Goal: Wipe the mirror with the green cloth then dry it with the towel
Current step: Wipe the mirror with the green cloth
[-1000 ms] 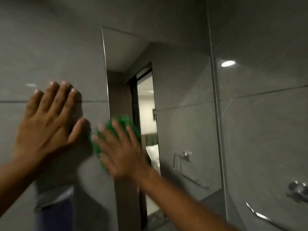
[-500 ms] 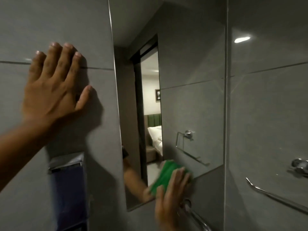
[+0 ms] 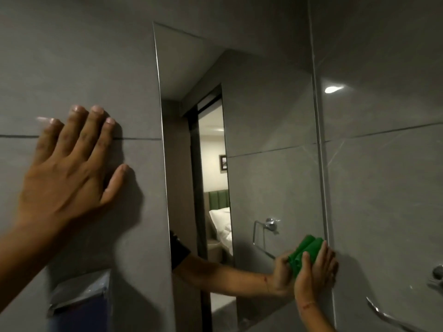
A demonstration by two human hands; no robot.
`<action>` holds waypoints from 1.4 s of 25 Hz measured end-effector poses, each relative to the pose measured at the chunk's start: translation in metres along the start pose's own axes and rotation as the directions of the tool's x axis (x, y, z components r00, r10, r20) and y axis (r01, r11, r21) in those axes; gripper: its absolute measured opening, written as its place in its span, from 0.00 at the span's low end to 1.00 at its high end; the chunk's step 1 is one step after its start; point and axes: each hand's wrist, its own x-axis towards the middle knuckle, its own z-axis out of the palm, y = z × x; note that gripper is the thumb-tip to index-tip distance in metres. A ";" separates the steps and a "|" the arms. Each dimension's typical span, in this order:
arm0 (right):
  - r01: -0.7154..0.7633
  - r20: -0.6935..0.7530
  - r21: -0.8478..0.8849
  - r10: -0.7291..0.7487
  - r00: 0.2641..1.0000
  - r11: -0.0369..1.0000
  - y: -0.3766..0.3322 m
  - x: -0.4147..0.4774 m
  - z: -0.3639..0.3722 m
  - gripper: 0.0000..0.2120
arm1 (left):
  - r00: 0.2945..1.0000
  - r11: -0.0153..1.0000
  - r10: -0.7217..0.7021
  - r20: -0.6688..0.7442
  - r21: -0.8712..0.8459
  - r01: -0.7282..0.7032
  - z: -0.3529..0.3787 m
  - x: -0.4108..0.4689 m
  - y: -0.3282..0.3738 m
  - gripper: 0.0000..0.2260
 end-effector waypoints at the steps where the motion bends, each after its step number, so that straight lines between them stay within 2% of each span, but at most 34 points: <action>1: 0.001 -0.021 0.018 -0.001 1.000 1.000 -0.014 0.014 0.002 0.39 | 0.999 1.000 -0.006 0.031 0.025 0.005 0.012 -0.003 -0.004 0.47; 3: 0.131 -0.001 0.074 -0.132 0.991 0.989 -0.057 0.049 0.012 0.37 | 0.988 1.000 0.008 0.153 -0.018 -0.005 0.022 -0.009 -0.019 0.49; 5: 0.272 -0.021 0.067 -0.271 0.962 0.960 -0.122 0.107 0.016 0.35 | 0.984 0.999 0.015 0.179 0.033 -0.021 0.034 -0.016 -0.041 0.50; 6: 0.306 -0.032 0.057 -0.305 0.952 0.950 -0.155 0.135 0.014 0.34 | 0.976 0.999 -0.028 0.215 0.039 0.020 0.025 -0.002 -0.016 0.50; 7: 0.333 -0.062 0.021 -0.331 0.942 0.943 -0.188 0.161 0.010 0.35 | 0.981 0.997 -0.025 0.193 -0.068 0.038 0.010 0.007 0.005 0.49; 9: 0.365 -0.067 0.009 -0.364 0.929 0.931 -0.256 0.187 0.006 0.36 | 0.974 0.982 0.055 0.218 -0.191 -0.013 -0.004 0.020 0.055 0.42; 10: 0.424 -0.045 0.022 -0.423 0.905 0.905 -0.290 0.185 0.009 0.36 | 0.989 0.977 0.057 0.137 -0.214 -0.027 -0.006 0.027 0.071 0.38; 11: 0.519 -0.035 0.037 -0.518 0.855 0.854 -0.321 0.171 0.015 0.36 | 0.983 0.959 0.048 0.176 -0.283 0.004 -0.019 0.021 0.068 0.37; 12: 0.631 -0.025 0.045 -0.631 0.775 0.774 -0.346 0.146 0.021 0.36 | 0.983 0.961 0.037 0.181 -0.278 0.015 -0.025 0.011 0.051 0.38; 13: 0.743 -0.026 0.057 -0.743 0.669 0.667 -0.367 0.116 0.025 0.36 | 0.998 0.971 0.027 0.056 -0.239 -0.013 -0.030 0.009 0.031 0.39; 14: 0.831 -0.020 0.068 -0.832 0.555 0.553 -0.381 0.082 0.031 0.37 | 0.998 0.993 0.055 0.001 -0.108 -0.054 -0.021 -0.003 0.008 0.41; 15: 0.901 -0.010 0.073 -0.903 0.430 0.428 -0.388 0.048 0.039 0.38 | 0.999 0.997 0.014 0.051 -0.075 -0.010 -0.018 -0.018 -0.016 0.42; 17: 0.985 0.030 0.088 -0.988 0.150 0.152 -0.387 -0.010 0.054 0.38 | 0.995 0.990 -0.024 0.095 -0.133 0.036 -0.013 -0.012 -0.003 0.41; 18: 0.995 0.057 0.096 -0.998 0.036 0.041 -0.384 -0.021 0.056 0.38 | 0.999 0.996 0.006 0.042 -0.088 -0.002 0.001 -0.013 0.003 0.41; 19: 0.995 0.068 0.096 -0.997 -0.035 -0.029 -0.382 -0.016 0.053 0.36 | 0.998 0.995 0.006 0.067 -0.101 0.001 -0.004 -0.011 0.005 0.40; 20: 0.996 0.047 0.081 -0.998 -0.044 -0.040 -0.382 0.004 0.049 0.35 | 0.997 0.987 0.033 0.074 -0.158 -0.021 -0.002 -0.012 0.003 0.40; 21: 0.997 0.030 0.069 -0.999 0.044 0.046 -0.381 0.029 0.043 0.34 | 0.997 0.989 0.020 0.073 -0.146 -0.009 -0.015 -0.008 0.000 0.41; 22: 0.974 0.031 0.064 -0.976 0.218 0.219 -0.373 0.058 0.035 0.34 | 0.999 0.993 0.019 0.031 -0.115 -0.015 -0.021 -0.008 -0.003 0.41; 24: 0.763 0.038 0.022 -0.763 0.645 0.646 -0.348 0.117 0.020 0.34 | 1.000 0.998 0.030 -0.007 -0.055 -0.030 -0.042 -0.005 0.011 0.40; 25: 0.637 0.039 0.029 -0.637 0.770 0.771 -0.334 0.133 0.014 0.35 | 0.999 0.998 0.037 -0.015 -0.050 -0.038 -0.052 -0.003 0.018 0.39; 26: 0.570 0.044 0.047 -0.572 0.819 0.820 -0.322 0.132 0.012 0.35 | 0.999 0.998 0.034 -0.020 -0.043 -0.034 -0.059 -0.002 0.021 0.38; 27: 0.584 0.042 0.056 -0.587 0.809 0.810 -0.314 0.117 0.018 0.36 | 0.999 0.999 0.036 -0.005 -0.039 -0.036 -0.070 0.001 0.024 0.38; 28: 0.665 0.039 0.055 -0.667 0.744 0.745 -0.306 0.088 0.025 0.36 | 1.000 0.999 0.028 0.004 -0.026 -0.028 -0.075 0.002 0.026 0.38; 29: 0.767 0.060 0.057 -0.769 0.636 0.639 -0.296 0.048 0.031 0.37 | 1.000 1.000 0.017 0.025 -0.010 -0.016 -0.081 0.004 0.027 0.38; 31: 0.931 0.174 0.094 -0.926 0.334 0.353 -0.265 -0.040 0.039 0.38 | 0.999 1.000 -0.006 0.045 -0.003 0.006 -0.087 0.004 0.031 0.37; 32: 0.970 0.219 0.109 -0.957 0.191 0.219 -0.250 -0.072 0.039 0.39 | 1.000 1.000 -0.011 0.028 -0.004 0.011 -0.086 0.004 0.032 0.37; 33: 0.983 0.237 0.123 -0.966 0.103 0.135 -0.246 -0.089 0.039 0.39 | 1.000 1.000 -0.011 0.022 -0.001 0.011 -0.085 0.004 0.031 0.37; 34: 0.985 0.231 0.139 -0.970 0.069 0.103 -0.252 -0.088 0.040 0.39 | 1.000 1.000 -0.007 0.022 0.006 0.007 -0.083 0.003 0.030 0.37; 35: 0.985 0.205 0.141 -0.976 0.072 0.102 -0.268 -0.075 0.040 0.38 | 0.999 1.000 -0.001 0.041 0.017 0.000 -0.082 0.003 0.029 0.37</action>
